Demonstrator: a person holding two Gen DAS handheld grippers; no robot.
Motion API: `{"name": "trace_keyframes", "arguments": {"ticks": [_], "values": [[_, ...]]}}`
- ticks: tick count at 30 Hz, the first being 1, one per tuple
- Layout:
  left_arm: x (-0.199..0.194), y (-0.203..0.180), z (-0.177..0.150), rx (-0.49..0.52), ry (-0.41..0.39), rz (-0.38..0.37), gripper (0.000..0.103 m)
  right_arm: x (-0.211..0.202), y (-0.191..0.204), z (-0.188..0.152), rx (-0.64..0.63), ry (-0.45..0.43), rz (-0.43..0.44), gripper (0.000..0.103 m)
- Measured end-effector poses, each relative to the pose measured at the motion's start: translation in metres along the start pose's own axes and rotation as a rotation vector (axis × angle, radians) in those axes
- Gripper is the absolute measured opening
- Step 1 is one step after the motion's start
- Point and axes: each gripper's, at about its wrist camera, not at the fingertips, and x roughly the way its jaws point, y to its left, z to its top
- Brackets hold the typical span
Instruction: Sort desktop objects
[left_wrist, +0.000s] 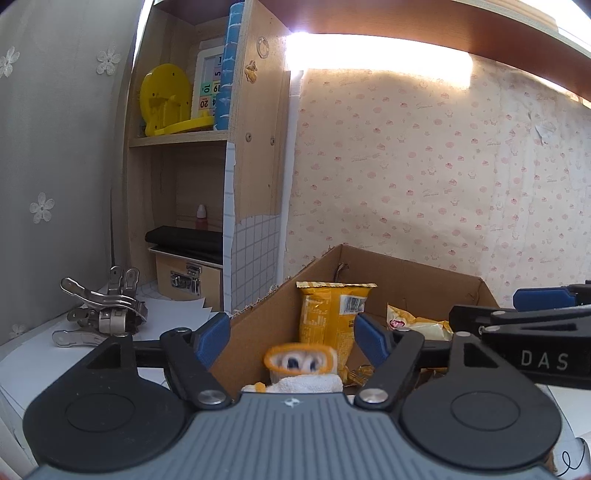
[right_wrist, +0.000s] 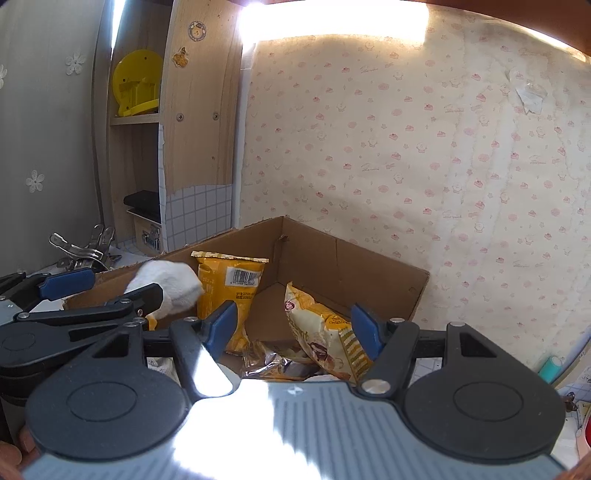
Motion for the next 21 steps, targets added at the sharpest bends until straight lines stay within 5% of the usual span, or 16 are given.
{"name": "trace_keyframes", "arguments": {"ticks": [21], "values": [[-0.021,-0.013,0.007,0.007,-0.025,-0.029,0.103,-0.046,-0.015,-0.012,0.042,-0.064,-0.027,0.069]]}}
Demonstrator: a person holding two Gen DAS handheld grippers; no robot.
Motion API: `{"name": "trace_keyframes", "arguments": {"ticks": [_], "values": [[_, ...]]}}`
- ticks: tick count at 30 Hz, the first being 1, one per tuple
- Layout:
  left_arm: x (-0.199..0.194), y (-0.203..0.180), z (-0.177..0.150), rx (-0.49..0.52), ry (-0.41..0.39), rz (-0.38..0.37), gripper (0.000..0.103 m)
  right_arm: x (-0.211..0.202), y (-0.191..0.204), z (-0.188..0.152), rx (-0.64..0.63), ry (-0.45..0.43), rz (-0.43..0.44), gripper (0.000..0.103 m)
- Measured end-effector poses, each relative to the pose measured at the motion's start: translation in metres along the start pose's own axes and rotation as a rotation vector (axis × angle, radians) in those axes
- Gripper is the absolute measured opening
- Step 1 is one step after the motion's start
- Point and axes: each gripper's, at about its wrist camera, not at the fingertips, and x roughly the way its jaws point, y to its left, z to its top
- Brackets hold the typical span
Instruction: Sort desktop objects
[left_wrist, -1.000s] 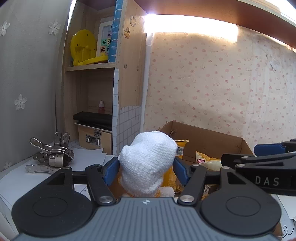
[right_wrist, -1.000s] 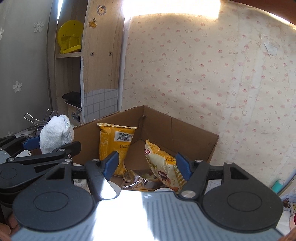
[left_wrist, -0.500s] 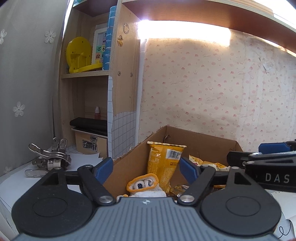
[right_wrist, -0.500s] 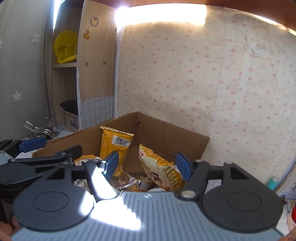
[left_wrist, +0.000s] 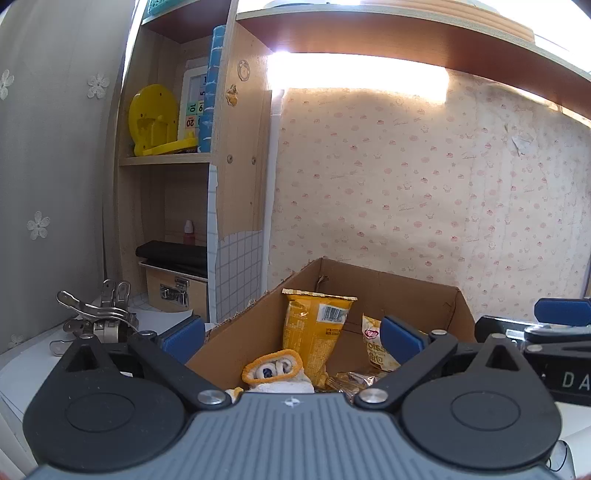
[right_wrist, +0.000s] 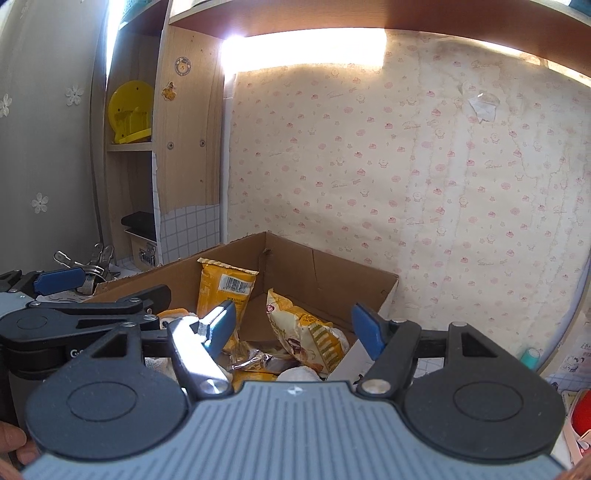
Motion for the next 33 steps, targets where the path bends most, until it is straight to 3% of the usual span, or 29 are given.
{"name": "trace_keyframes", "arguments": {"ticks": [23,27,33], "values": [[-0.010,-0.007,0.008,-0.027,0.003,-0.001,0.103,-0.035,-0.019,-0.012,0.037,-0.030,-0.032,0.072],[-0.008,-0.009,0.008,-0.003,0.017,0.031,0.103,-0.038,-0.019,-0.014,0.041,-0.034,-0.034,0.072],[-0.007,-0.011,0.008,0.013,0.028,0.017,0.103,-0.040,-0.023,-0.015,0.048,-0.034,-0.043,0.072]]}}
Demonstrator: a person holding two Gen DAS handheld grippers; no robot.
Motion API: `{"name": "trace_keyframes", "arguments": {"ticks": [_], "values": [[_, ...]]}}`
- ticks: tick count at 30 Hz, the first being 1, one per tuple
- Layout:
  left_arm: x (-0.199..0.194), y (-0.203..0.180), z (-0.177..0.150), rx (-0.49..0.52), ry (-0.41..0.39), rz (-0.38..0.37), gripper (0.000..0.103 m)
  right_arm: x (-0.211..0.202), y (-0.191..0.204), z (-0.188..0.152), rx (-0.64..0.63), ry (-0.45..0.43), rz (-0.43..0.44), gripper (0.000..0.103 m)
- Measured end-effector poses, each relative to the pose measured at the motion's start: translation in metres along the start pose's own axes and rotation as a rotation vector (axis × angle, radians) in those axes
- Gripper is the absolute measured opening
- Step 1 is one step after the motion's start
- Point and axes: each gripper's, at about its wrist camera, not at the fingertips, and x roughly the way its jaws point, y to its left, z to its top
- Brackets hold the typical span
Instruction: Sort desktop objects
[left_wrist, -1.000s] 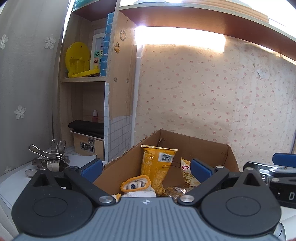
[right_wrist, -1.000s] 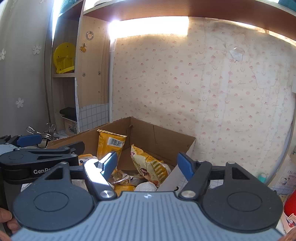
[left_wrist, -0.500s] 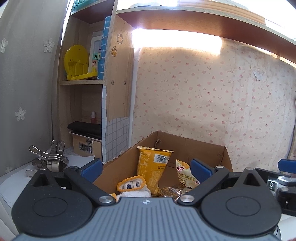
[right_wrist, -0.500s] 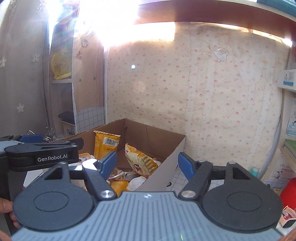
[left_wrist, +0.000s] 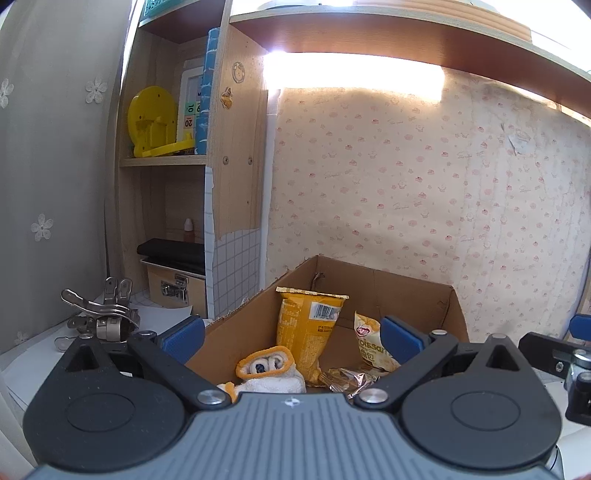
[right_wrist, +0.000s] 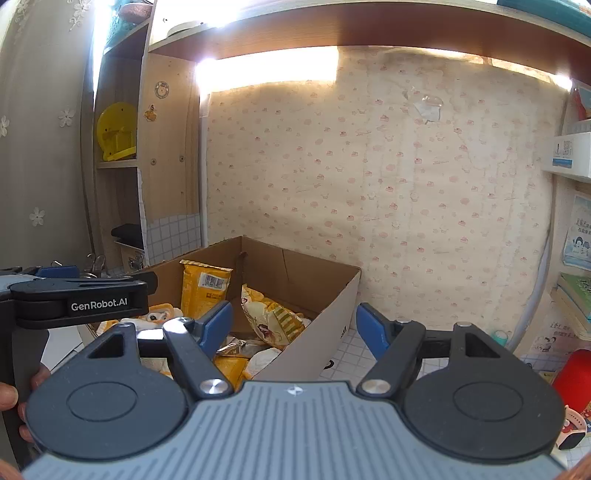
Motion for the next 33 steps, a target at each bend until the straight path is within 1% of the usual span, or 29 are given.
{"name": "trace_keyframes", "arguments": {"ticks": [5,9,13,16,20,24,33], "values": [[0.000,-0.003,0.000,0.013,0.002,-0.008,0.103,0.000,-0.003,-0.001,0.005,0.000,-0.010,0.073],[0.001,-0.006,0.000,0.031,0.015,0.017,0.103,-0.002,-0.003,-0.002,0.003,-0.002,-0.020,0.073],[0.002,-0.007,-0.001,0.040,0.019,0.010,0.103,-0.002,-0.003,-0.003,-0.005,-0.005,-0.040,0.077],[0.002,-0.008,-0.002,0.040,0.023,0.010,0.103,-0.002,-0.003,-0.003,-0.004,-0.004,-0.040,0.077],[0.001,-0.007,-0.003,0.038,0.019,-0.023,0.103,-0.002,-0.005,-0.003,-0.002,-0.002,-0.041,0.077],[0.002,-0.012,-0.003,0.056,0.022,-0.013,0.103,-0.001,-0.005,-0.004,0.000,0.000,-0.043,0.078],[0.002,-0.014,-0.004,0.057,0.024,-0.023,0.103,0.001,-0.006,-0.006,0.001,0.007,-0.045,0.078]]}}
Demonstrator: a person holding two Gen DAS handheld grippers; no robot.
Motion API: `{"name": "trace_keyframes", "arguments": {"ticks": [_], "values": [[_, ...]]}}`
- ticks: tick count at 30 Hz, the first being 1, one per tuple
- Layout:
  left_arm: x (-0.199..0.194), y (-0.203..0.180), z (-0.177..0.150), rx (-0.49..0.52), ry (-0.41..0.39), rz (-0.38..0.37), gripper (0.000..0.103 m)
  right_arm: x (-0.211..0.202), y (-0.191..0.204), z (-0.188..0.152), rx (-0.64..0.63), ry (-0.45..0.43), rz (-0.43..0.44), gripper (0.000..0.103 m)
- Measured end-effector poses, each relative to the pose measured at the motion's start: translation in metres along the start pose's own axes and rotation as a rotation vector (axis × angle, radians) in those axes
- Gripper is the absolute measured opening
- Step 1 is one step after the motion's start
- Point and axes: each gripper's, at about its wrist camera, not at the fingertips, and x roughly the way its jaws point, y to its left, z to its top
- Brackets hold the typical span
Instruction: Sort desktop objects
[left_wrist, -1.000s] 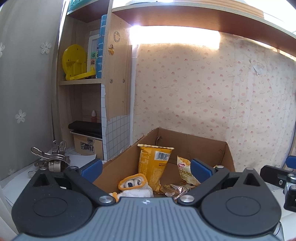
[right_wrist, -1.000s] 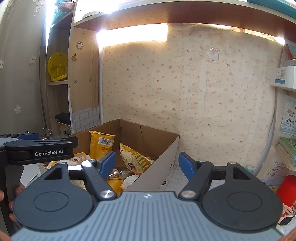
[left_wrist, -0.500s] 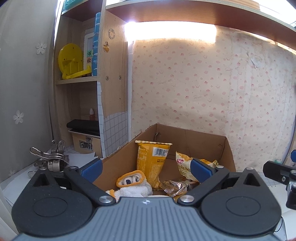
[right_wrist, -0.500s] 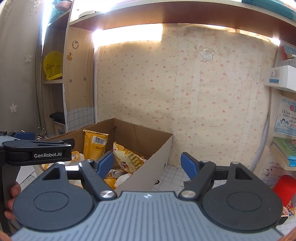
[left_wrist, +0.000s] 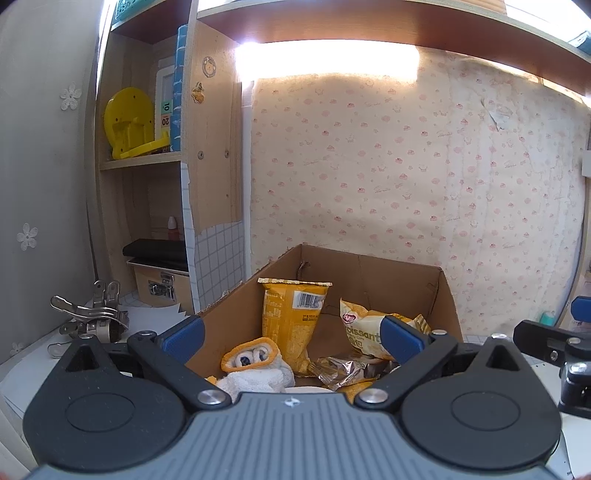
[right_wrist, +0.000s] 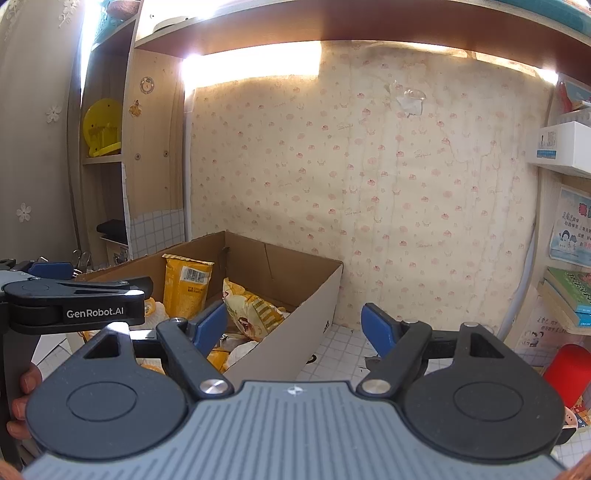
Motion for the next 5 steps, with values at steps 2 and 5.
{"name": "trace_keyframes", "arguments": {"ticks": [2,5], "values": [[0.0006,-0.0010,0.0000,0.009,-0.001,0.002,0.103,0.0004,-0.0003,-0.0003,0.000,0.001,0.001,0.078],[0.0011,-0.0013,0.0002,0.003,0.004,0.001,0.103,-0.0003,-0.0003,-0.0011,0.001,0.002,0.001,0.078]]}}
